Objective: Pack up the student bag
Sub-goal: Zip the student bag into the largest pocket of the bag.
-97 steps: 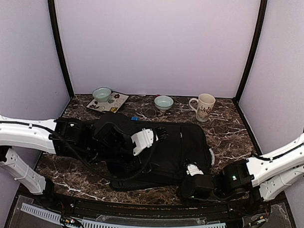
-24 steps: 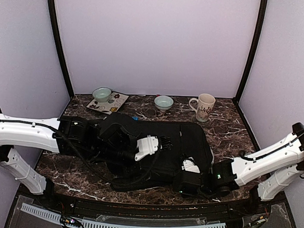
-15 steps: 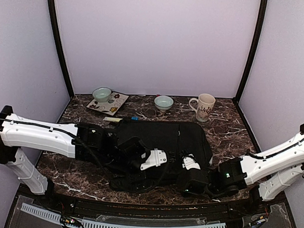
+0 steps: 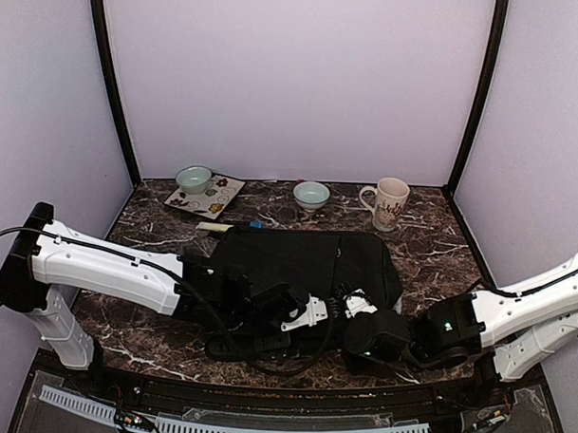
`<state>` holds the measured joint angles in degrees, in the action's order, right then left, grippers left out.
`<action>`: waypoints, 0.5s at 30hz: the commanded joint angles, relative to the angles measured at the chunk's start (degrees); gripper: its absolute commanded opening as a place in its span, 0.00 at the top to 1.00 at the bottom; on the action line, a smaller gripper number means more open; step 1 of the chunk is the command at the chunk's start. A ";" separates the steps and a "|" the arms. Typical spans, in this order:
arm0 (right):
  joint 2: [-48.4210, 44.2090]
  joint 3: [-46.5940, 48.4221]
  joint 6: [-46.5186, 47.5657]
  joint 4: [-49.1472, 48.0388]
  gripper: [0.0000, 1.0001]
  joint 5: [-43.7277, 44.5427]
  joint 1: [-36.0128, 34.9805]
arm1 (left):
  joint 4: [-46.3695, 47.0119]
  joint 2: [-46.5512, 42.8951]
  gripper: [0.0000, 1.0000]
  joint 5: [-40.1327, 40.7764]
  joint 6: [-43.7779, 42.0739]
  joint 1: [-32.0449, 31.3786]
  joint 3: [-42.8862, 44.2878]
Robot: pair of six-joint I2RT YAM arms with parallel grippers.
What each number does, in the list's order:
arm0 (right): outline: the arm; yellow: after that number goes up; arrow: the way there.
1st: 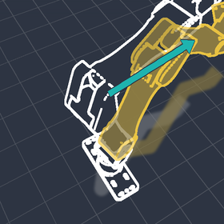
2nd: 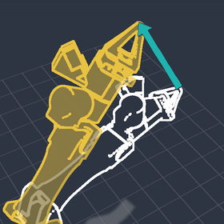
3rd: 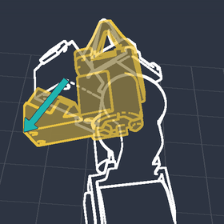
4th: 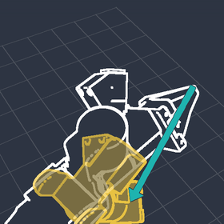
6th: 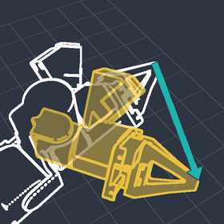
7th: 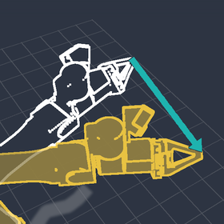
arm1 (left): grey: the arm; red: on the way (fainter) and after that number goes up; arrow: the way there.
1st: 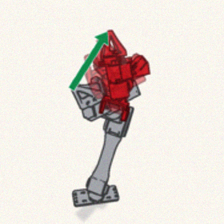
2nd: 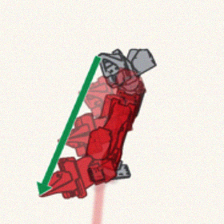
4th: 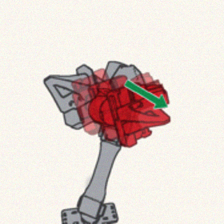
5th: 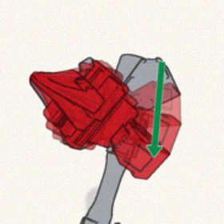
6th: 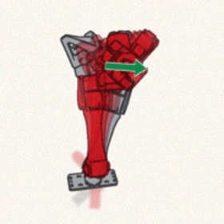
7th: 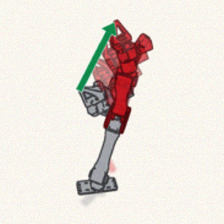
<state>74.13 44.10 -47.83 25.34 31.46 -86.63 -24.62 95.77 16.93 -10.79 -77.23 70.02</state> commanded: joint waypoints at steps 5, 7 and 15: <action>-7.82 2.97 6.97 -6.74 1.00 -1.33 -0.56 | 5.83 -0.47 0.49 6.91 -2.60 0.44 -3.51; -8.98 3.51 5.87 -3.89 1.00 -0.37 -0.56 | 5.49 -1.13 0.69 6.87 -2.74 0.46 -3.01; -14.77 3.88 0.37 7.68 1.00 1.50 -0.29 | 1.81 -3.89 1.00 6.73 -1.45 0.43 -2.99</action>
<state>64.07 44.77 -44.21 29.58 30.11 -86.56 -18.48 94.63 23.00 -13.52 -77.38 67.68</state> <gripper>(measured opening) 0.010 0.069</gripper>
